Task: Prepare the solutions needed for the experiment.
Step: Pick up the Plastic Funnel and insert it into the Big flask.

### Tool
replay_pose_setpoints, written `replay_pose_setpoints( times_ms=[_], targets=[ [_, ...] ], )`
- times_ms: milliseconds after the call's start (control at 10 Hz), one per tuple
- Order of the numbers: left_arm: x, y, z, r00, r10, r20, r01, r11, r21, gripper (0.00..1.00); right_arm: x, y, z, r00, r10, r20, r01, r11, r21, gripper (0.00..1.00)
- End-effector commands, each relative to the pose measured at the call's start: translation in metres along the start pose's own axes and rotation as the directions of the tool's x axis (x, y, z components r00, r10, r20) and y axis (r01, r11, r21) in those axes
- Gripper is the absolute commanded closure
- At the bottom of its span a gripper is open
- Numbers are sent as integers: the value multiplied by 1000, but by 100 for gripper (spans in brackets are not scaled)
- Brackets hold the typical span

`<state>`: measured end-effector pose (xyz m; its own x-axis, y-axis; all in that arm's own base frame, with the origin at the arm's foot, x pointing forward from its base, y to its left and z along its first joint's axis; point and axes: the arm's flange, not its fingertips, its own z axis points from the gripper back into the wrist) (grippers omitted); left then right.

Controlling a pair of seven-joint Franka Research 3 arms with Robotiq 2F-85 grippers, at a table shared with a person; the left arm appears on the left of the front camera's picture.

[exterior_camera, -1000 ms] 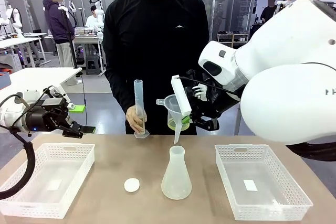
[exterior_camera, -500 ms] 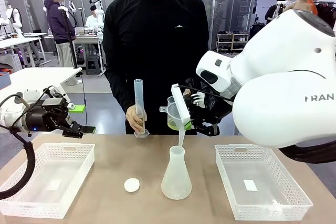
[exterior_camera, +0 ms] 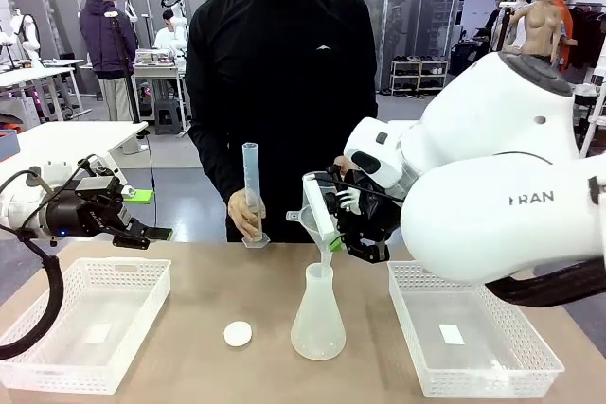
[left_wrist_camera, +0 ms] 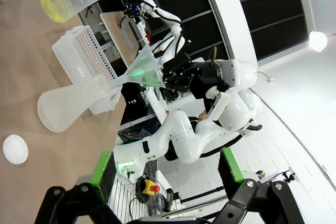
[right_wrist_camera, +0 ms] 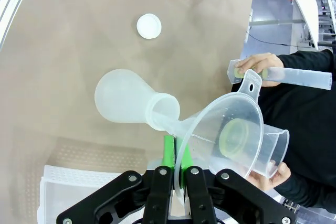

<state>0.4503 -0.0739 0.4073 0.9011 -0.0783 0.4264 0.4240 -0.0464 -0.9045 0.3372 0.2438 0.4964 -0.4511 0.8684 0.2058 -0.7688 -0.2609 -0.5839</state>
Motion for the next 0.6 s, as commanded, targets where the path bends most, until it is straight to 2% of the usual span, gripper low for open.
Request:
replay_pose_setpoints(
  times_ms=[0,500],
  targets=[
    [-2,-2,-1,1000,-3,2,3,1000,6,0,-3,3,-12,999,-17,37,17,1000,-4,96],
    [-2,-2,-1,1000,-3,2,3,1000,6,0,-8,7,-38,998,-14,65,11,999,50,96]
  ],
)
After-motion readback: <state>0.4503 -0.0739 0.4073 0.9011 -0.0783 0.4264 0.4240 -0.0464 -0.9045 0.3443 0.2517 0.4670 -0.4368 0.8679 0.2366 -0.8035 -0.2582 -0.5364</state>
